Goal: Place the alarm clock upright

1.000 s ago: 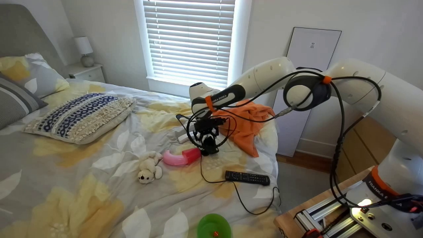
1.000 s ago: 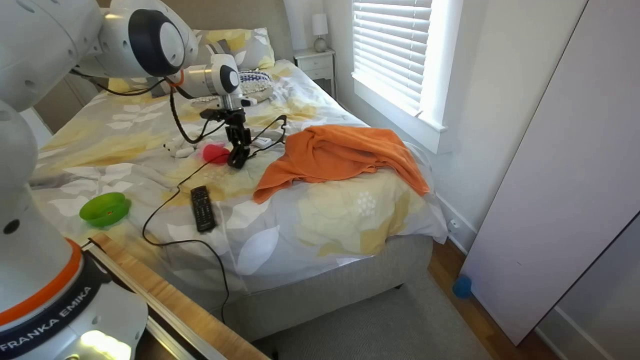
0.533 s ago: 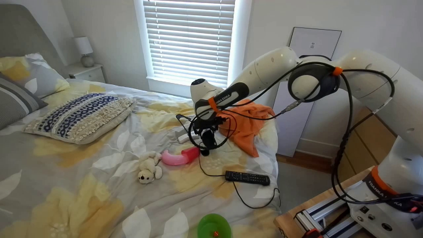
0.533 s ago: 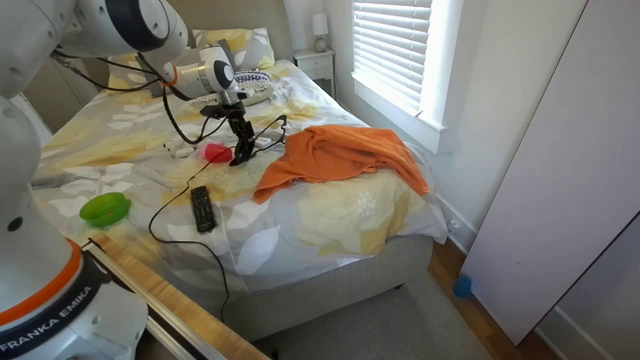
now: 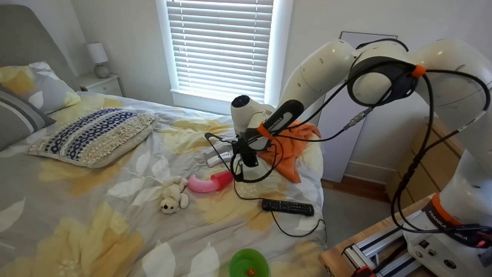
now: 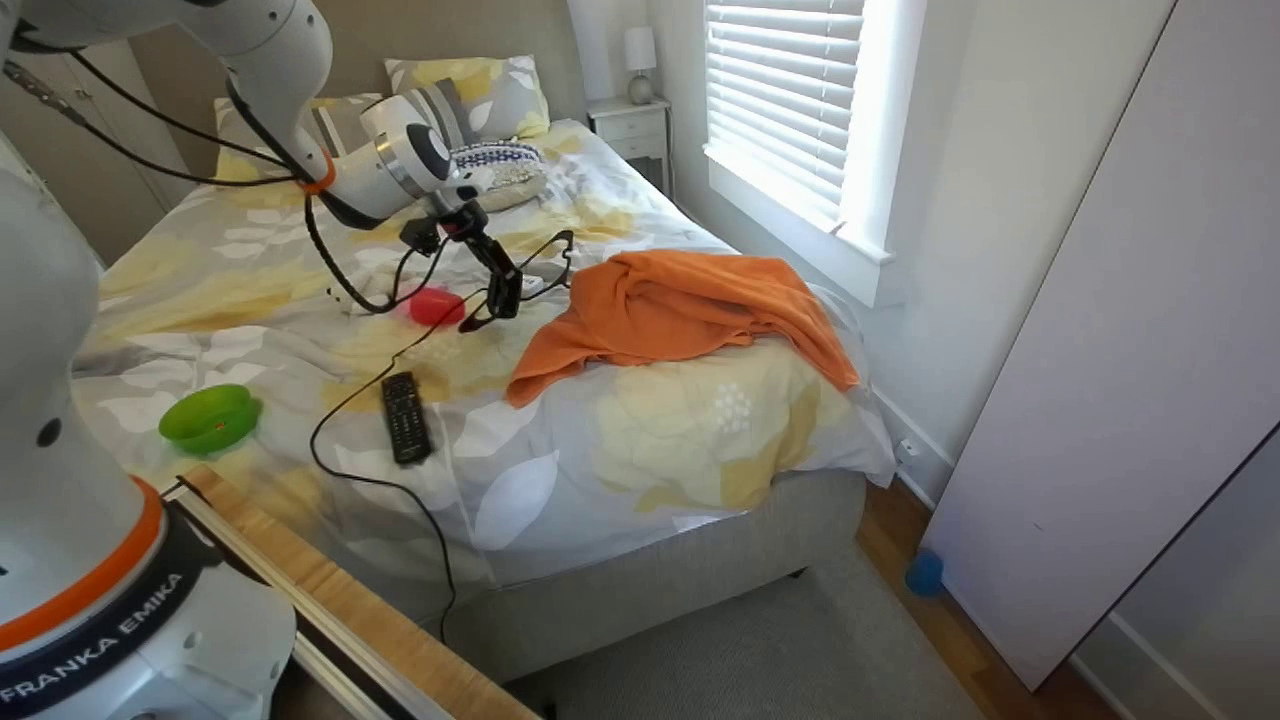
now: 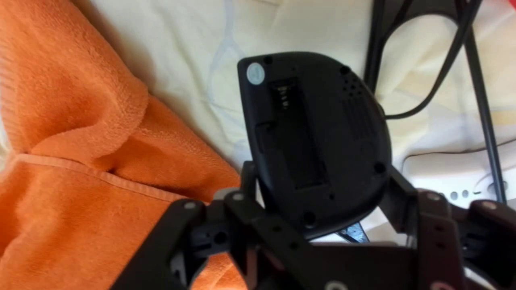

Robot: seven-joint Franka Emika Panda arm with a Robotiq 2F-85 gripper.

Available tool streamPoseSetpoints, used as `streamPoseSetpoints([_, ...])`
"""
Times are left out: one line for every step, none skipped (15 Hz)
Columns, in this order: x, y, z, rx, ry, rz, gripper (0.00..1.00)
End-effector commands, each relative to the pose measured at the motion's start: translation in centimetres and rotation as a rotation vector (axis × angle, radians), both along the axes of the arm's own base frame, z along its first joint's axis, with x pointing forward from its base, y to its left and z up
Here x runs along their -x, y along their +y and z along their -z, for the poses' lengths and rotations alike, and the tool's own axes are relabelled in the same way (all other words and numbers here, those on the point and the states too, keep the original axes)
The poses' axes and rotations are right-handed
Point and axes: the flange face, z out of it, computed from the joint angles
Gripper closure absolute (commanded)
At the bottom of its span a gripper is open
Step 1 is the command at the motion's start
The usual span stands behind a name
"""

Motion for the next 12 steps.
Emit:
streamPoseSetpoints([4.7, -1.1, -1.6, 0.010, -0.086, 0.034, 0.53])
streamPoseSetpoints([5.7, -1.3, -1.9, 0.010, -0.111, 0.037, 0.53])
streamPoseSetpoints([6.5, -1.5, -2.3, 0.005, -0.127, 0.042, 0.53])
streamPoseSetpoints([7.1, -1.6, -3.2, -0.028, -0.122, 0.057, 0.53])
streamPoseSetpoints([4.7, -0.8, -1.2, 0.000, -0.110, 0.037, 0.28])
streamPoseSetpoints([5.5, -0.9, -1.7, -0.009, -0.112, 0.043, 0.28])
streamPoseSetpoints([6.0, -1.0, -2.2, -0.014, -0.110, 0.048, 0.28])
streamPoseSetpoints([6.2, -1.1, -2.6, -0.017, -0.109, 0.052, 0.28])
streamPoseSetpoints([6.3, -1.2, -2.9, -0.019, -0.109, 0.055, 0.28])
streamPoseSetpoints([6.4, -1.3, -3.0, -0.020, -0.108, 0.057, 0.28])
streamPoseSetpoints([6.4, -1.4, -3.0, -0.019, -0.108, 0.058, 0.28])
streamPoseSetpoints([6.3, -1.4, -2.5, -0.008, -0.112, 0.060, 0.53])
